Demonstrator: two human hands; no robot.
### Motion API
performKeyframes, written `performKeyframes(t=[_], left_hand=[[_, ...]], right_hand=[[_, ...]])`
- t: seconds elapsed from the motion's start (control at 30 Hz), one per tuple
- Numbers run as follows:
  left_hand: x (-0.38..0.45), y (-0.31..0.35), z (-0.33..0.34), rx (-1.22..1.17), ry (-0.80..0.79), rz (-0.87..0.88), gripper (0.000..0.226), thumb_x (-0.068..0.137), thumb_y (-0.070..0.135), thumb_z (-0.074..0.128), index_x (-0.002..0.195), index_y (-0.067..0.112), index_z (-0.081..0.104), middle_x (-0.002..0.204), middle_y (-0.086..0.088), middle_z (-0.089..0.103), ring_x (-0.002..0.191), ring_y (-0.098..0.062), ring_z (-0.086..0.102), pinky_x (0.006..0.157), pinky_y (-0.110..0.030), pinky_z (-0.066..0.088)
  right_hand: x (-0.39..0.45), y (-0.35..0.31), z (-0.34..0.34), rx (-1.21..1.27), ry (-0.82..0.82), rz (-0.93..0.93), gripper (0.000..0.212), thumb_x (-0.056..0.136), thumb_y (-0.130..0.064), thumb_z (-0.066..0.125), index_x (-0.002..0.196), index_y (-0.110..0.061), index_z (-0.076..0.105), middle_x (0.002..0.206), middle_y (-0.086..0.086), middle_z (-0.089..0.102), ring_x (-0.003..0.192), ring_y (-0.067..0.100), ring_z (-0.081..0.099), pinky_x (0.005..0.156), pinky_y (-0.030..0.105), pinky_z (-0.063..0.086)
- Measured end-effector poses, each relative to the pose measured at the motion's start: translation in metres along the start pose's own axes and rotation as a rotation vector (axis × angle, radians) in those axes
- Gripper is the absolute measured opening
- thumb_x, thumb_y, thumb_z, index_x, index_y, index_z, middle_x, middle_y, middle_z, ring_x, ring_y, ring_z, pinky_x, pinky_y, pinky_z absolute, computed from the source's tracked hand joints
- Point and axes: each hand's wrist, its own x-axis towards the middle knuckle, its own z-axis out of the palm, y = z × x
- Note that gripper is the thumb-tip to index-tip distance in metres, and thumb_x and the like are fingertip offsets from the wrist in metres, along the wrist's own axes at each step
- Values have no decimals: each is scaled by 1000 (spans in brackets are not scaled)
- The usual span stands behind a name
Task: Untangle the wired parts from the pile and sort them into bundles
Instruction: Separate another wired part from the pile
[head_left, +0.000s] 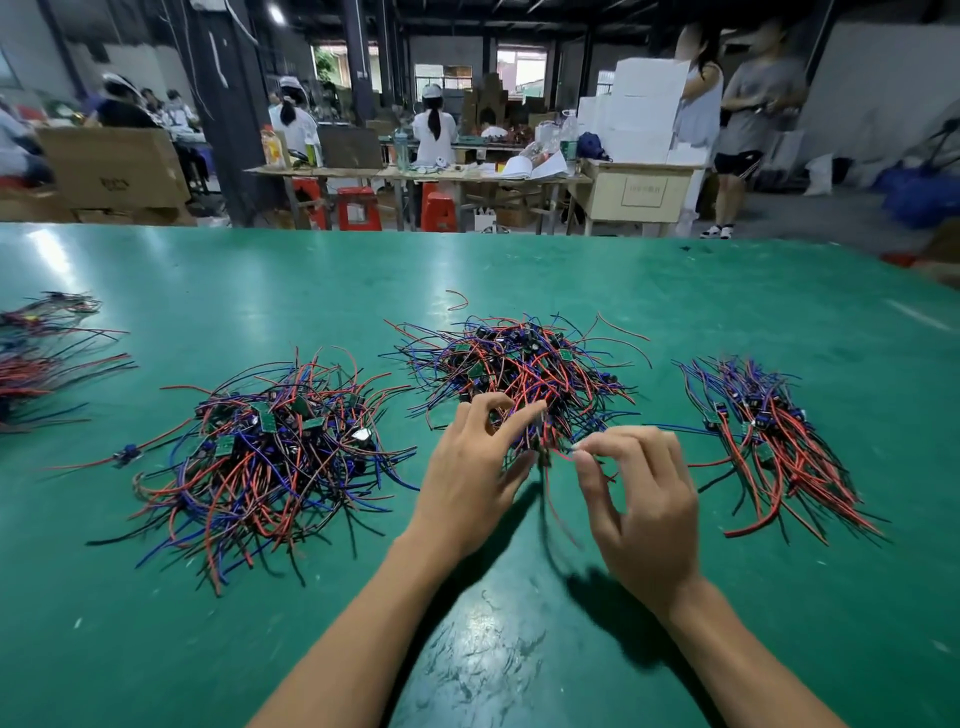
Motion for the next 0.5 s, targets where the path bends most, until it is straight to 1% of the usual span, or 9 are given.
performKeyframes(t=[0.07,0.1,0.17,0.2,0.23,0.3,0.33,0.43,0.5], left_hand=[[0,0,-1,-19,27,37,29,95,24,69,123,23,70,118,-4,60,101,-24,55,83,-40,48],[0,0,-1,-26,34,60,21,94,23,70,114,22,73,113,-2,62,97,-24,55,79,-40,48],[0,0,-1,-50,15,85,13,94,25,70,107,22,73,113,3,65,99,-21,56,80,-38,45],[-1,0,-1,-74,0,83,13,95,27,69,106,22,72,116,7,65,104,-18,56,83,-36,44],[0,-1,0,-112,-8,67,13,95,28,68,107,22,71,119,10,66,110,-14,56,88,-35,42],[1,-1,-1,-237,0,5,15,98,30,64,109,22,68,123,13,67,116,-6,56,95,-31,39],[2,0,-2,-317,7,-35,15,99,31,62,110,22,66,123,15,68,116,-3,57,97,-29,38],[5,7,-7,-555,46,-129,10,100,29,61,106,22,65,105,14,72,101,-6,65,95,-27,44],[6,13,-10,-751,71,-184,10,98,27,64,101,17,65,93,3,74,90,-12,70,86,-27,52]], right_hand=[[-2,-7,-2,77,37,-51,14,106,-25,51,103,-14,61,103,-1,59,96,17,56,92,25,43],[-3,-9,-2,127,54,-20,15,106,-26,49,104,-15,59,103,-4,57,97,10,54,92,20,42],[-3,-11,-3,228,102,151,16,108,-31,46,104,-19,56,97,-13,56,91,-4,54,85,11,41],[-1,-11,-3,272,135,264,15,108,-35,45,105,-23,53,91,-17,57,84,-4,56,79,10,42],[1,-9,-3,320,166,372,11,107,-37,44,104,-28,51,86,-15,61,77,0,60,74,14,45],[5,-3,-3,415,220,572,7,107,-36,44,101,-35,48,75,-7,65,64,10,59,64,32,47],[7,0,-3,460,251,665,8,107,-35,45,100,-34,49,70,-4,66,59,11,55,59,34,45],[10,8,-1,626,283,901,10,108,-27,46,100,-29,51,62,-2,66,50,6,48,50,21,38],[9,12,1,686,227,984,10,108,-26,46,101,-26,52,62,-2,66,50,3,48,49,17,37]])
